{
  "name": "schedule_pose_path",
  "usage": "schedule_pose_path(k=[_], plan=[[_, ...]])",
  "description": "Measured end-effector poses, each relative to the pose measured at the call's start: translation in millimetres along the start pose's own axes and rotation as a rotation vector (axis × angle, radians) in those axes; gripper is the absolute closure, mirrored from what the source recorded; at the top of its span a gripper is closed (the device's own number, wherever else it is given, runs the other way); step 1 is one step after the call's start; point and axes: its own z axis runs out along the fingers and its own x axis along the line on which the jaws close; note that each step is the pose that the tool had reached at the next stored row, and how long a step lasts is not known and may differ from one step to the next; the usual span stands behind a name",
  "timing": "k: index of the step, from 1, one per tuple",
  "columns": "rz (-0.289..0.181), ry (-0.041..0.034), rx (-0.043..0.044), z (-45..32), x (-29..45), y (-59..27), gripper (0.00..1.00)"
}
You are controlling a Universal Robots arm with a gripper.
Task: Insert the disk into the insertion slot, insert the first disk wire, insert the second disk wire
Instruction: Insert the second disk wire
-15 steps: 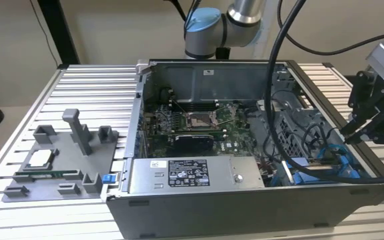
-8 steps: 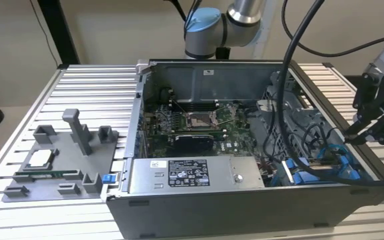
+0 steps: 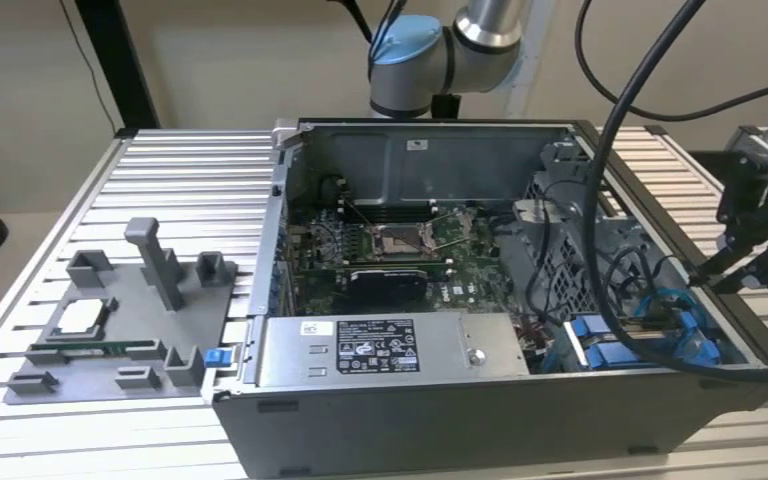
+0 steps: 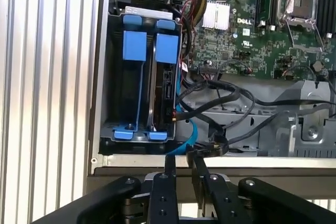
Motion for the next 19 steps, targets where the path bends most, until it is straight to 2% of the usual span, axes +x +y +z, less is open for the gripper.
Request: schedule_pose_path(k=[2,7,8,10,11,14,19], plan=[[0.0,-0.004,-0.0024,1.5,0.2,-0.2,0.0],[0.003,-0.0061,-0.0171,5.1,0.9,-0.6,0.0],[0.003,-0.0087,-0.0189,5.3,1.0,-0.7,0.0],[0.003,-0.0249,-0.0201,5.8,1.1,-0.7,0.0],[0.003,-0.03,-0.0223,5.9,1.1,-0.7,0.0],[0.005,-0.0399,-0.0302,6.5,1.2,-0.7,0.0],[0.008,-0.0507,-0.0296,8.7,1.6,-0.9,0.0]])
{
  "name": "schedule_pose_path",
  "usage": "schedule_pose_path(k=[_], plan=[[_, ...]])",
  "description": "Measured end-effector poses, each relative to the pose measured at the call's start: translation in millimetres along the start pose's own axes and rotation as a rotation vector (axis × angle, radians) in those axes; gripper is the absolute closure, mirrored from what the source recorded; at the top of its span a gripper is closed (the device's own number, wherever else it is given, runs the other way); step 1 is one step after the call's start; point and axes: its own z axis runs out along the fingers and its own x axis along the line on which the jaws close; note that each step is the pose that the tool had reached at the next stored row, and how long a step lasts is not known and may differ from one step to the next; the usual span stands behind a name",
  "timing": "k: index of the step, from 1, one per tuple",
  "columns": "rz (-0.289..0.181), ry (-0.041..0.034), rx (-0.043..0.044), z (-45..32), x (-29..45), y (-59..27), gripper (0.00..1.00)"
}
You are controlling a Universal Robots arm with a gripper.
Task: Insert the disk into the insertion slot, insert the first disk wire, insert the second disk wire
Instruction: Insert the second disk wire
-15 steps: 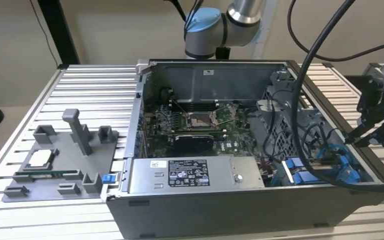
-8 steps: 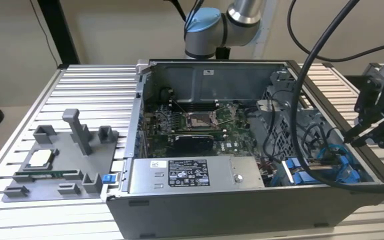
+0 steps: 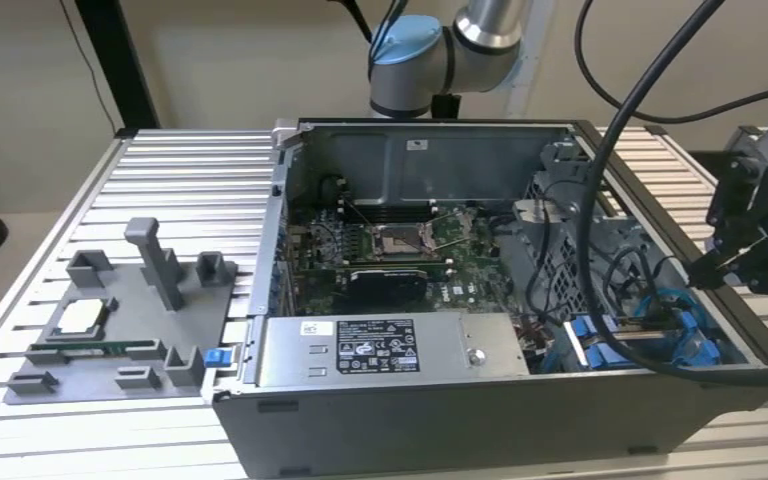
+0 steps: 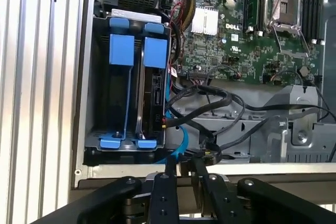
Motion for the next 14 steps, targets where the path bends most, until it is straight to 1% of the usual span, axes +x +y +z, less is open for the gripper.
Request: schedule_pose_path(k=[1,2,6,7,10,11,14], plan=[[0.001,-0.0025,0.0004,0.2,0.1,0.0,0.0],[0.002,-0.0065,0.0009,0.5,0.1,0.0,0.0],[0.008,-0.03,0.0035,1.0,0.2,0.0,0.0],[0.01,-0.0333,0.0041,1.0,0.2,0.0,0.0],[0.011,-0.0346,0.0046,0.2,0.2,0.1,0.0],[0.011,-0.0348,0.0045,-1.8,-0.1,0.3,1.0],[0.011,-0.0348,0.0045,-11.1,-1.5,1.4,1.0]])
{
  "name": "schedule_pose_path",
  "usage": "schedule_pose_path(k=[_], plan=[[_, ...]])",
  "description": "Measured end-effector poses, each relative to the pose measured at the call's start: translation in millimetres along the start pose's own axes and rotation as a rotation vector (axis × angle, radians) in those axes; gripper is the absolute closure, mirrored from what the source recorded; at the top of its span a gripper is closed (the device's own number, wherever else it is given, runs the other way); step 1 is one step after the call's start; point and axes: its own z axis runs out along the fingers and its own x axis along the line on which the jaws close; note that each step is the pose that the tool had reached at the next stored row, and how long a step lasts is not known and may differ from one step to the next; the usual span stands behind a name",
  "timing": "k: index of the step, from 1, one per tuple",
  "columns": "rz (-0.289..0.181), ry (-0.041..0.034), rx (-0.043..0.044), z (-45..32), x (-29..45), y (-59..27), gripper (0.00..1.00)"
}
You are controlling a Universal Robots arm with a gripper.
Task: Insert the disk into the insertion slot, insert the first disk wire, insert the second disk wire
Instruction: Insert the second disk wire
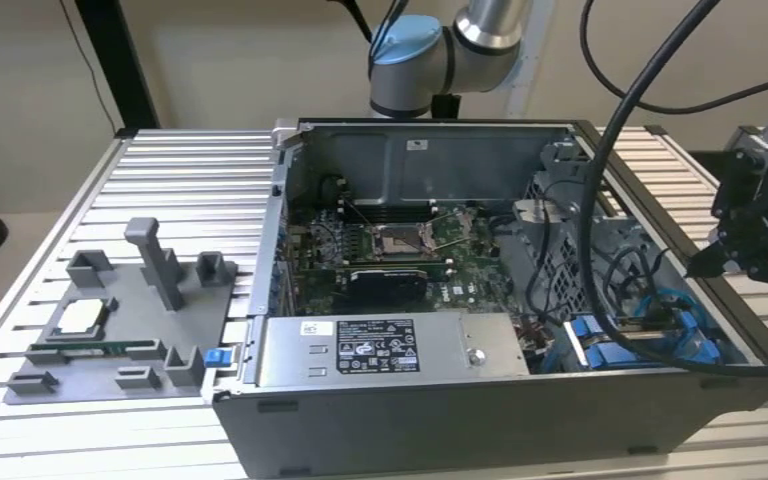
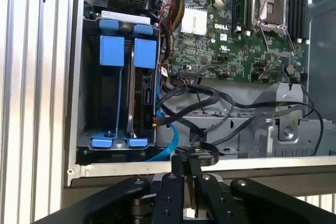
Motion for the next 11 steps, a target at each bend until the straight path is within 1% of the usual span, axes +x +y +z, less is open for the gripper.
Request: schedule_pose_path(k=[2,11], plan=[[0.0,-0.0005,0.0,-3.9,-0.6,3.6,1.0],[0.001,-0.0008,0.0012,-4.1,-1.9,36.3,1.0]])
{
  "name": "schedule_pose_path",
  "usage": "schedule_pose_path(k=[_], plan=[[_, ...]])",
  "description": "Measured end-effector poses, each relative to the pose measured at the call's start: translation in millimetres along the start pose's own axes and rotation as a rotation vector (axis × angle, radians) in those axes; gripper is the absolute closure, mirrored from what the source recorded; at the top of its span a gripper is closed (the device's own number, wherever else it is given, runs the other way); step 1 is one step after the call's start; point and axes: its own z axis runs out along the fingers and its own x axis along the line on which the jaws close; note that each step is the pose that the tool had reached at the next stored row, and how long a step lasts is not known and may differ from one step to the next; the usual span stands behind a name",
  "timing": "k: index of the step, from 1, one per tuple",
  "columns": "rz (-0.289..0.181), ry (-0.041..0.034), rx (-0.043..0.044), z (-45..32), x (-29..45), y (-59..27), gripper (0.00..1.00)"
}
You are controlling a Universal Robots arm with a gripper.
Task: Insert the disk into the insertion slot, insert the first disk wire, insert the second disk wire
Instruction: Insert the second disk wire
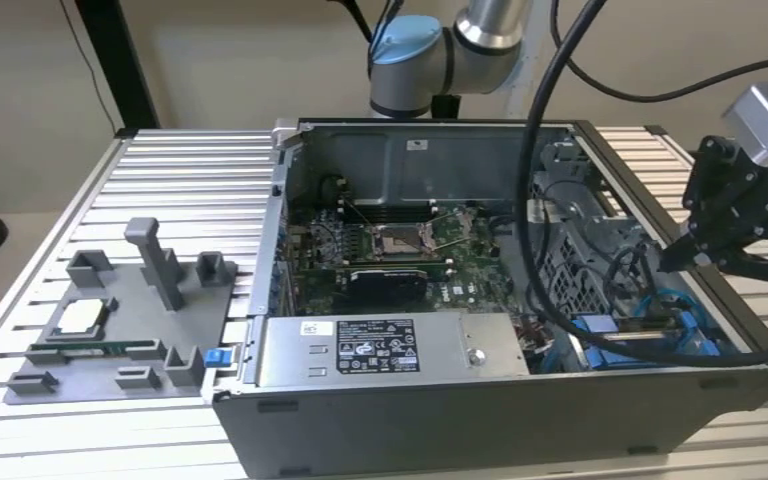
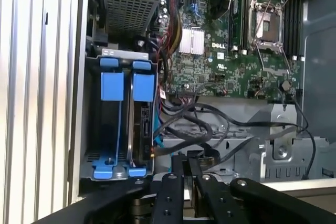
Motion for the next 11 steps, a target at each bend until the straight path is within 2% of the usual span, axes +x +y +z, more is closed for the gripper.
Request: schedule_pose_path(k=[7,11], plan=[[0.0,0.0003,0.0022,0.1,-0.6,25.5,1.0],[-0.001,0.0067,0.0057,2.4,0.4,30.6,1.0]])
